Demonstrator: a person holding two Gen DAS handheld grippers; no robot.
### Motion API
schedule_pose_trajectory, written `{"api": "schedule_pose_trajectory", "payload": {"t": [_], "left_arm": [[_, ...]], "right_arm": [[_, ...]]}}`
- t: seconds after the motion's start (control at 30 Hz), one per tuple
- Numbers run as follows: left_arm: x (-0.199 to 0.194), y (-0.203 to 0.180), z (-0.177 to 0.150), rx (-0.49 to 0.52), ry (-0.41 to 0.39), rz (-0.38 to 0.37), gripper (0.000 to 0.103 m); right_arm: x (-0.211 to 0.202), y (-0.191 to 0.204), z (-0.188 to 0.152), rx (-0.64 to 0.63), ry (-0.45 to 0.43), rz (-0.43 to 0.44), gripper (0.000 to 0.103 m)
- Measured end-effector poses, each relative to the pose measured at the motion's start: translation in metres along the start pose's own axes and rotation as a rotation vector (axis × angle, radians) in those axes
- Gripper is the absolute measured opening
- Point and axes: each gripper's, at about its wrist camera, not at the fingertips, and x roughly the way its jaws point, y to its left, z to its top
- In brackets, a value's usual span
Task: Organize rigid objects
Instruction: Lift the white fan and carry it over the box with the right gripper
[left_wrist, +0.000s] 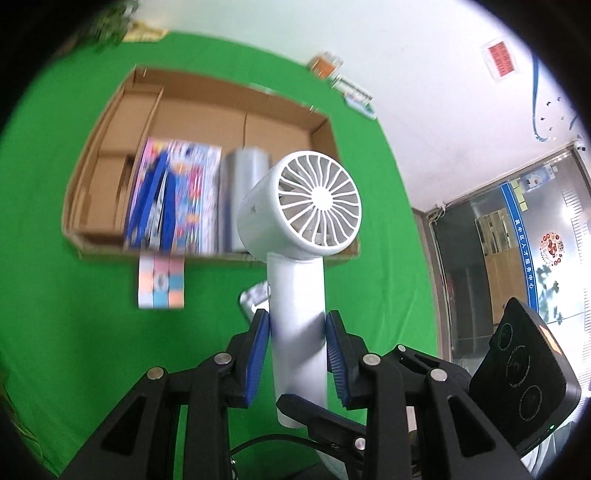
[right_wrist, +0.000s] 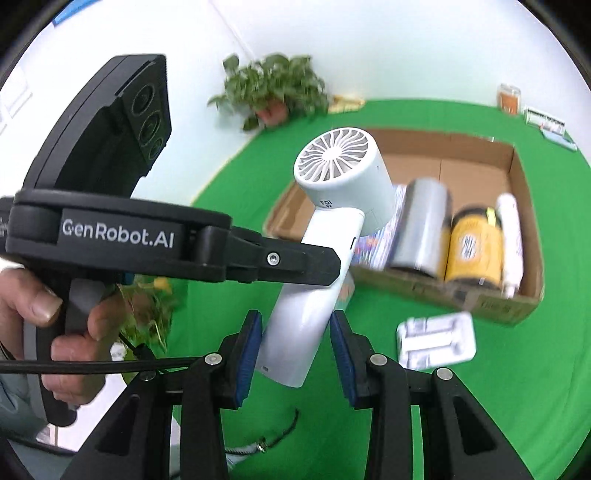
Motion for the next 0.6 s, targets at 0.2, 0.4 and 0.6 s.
{"api": "schedule_pose_trajectory", "payload": {"t": [0.2,0.4,0.6], "left_arm": [[-0.017,-0.012,0.024,0.031,-0.047,0.020,0.030],[-0.020,-0.010,0.037,0.024,-0.053,0.027,0.030],[-0.018,0.003,0.050,0.014,-0.040,0.039,0.030]], "right_arm": [[-0.013,-0.003,0.033,-0.016,-0.062,-0.003,0.036],[-0.017,0.003,0.056,-0.007,-0.070,0.011,0.036],[0.000,0.002,0.069,0.005,-0.051,0.014,0.036]]}}
